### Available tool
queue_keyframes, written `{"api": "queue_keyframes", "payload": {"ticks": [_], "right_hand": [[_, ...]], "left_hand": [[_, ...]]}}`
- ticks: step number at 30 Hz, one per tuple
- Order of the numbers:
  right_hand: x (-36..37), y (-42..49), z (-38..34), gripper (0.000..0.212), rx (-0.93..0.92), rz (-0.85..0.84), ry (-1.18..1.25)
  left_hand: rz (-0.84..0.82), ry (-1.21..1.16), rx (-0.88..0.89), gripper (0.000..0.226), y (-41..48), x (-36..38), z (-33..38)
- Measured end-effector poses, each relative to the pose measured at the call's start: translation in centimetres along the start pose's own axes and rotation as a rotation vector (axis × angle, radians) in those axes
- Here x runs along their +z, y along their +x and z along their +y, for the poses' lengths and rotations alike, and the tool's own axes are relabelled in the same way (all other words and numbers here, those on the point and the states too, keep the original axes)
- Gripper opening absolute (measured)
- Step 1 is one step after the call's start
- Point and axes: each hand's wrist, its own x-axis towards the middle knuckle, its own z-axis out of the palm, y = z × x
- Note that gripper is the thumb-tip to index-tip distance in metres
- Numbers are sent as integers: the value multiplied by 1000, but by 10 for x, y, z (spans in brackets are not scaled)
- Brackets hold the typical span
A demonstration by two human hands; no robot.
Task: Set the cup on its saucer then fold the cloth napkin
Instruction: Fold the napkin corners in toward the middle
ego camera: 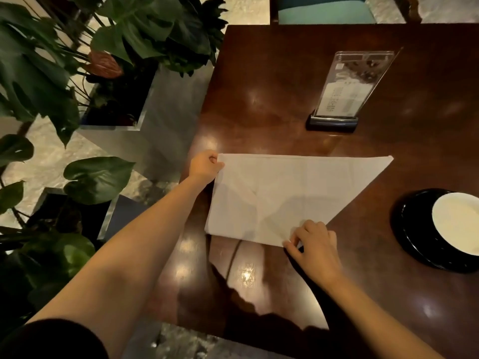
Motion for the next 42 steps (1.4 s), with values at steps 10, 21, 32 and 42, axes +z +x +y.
{"api": "queue_keyframes", "payload": {"ticks": [10, 21, 32, 42], "right_hand": [[12, 31, -47, 47, -275, 122, -56], [33, 32, -20, 59, -504, -97, -355], [4, 13, 29, 57, -650, -196, -431], [25, -16, 0, 69, -487, -191, -279]], "left_hand": [[135, 323, 592, 48, -95, 65, -29], [97, 558, 420, 57, -93, 68, -58], [25, 695, 510, 64, -64, 42, -63], [198, 608, 547, 56, -110, 71, -42]]}}
